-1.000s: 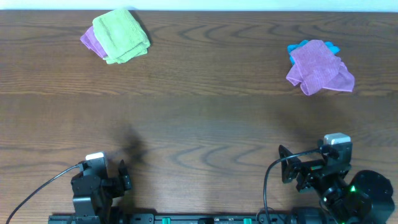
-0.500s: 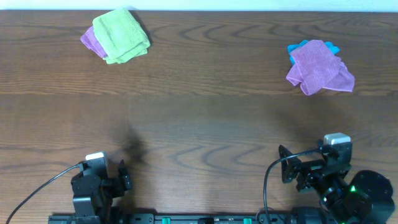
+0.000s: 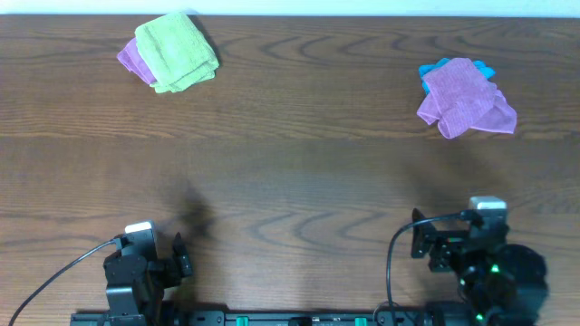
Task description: Fold the cloth
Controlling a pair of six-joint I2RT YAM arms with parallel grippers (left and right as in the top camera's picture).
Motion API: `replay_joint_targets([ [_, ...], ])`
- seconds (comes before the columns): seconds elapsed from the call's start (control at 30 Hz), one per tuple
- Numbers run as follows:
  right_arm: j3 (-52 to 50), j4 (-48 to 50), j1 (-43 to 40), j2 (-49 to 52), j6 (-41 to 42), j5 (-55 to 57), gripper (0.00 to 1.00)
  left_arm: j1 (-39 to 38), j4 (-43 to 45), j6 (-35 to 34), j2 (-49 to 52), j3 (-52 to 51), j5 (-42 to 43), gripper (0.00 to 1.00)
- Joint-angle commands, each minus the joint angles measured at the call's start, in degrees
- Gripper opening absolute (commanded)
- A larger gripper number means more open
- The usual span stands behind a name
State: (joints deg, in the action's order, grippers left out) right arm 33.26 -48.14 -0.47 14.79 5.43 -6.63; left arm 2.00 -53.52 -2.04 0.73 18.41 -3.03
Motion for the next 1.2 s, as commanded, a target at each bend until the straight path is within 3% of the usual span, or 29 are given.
replay_joint_targets([
  [0.0, -6.8, 3.1, -0.6, -3.8, -0.6, 0.9, 0.99, -0.4, -3.0, 0.8, -0.5, -1.0, -1.0, 0.95],
  [0.5, -21.0, 3.8, -0.6, -14.1, -1.2, 0.7, 0.99, -0.4, -3.0, 0.8, -0.5, -1.0, -1.0, 0.95],
  [1.17, -23.5, 3.6, -0.6, -14.2, -5.5, 0.6, 0.99, -0.4, -3.0, 0.8, -0.5, -1.0, -1.0, 0.95],
])
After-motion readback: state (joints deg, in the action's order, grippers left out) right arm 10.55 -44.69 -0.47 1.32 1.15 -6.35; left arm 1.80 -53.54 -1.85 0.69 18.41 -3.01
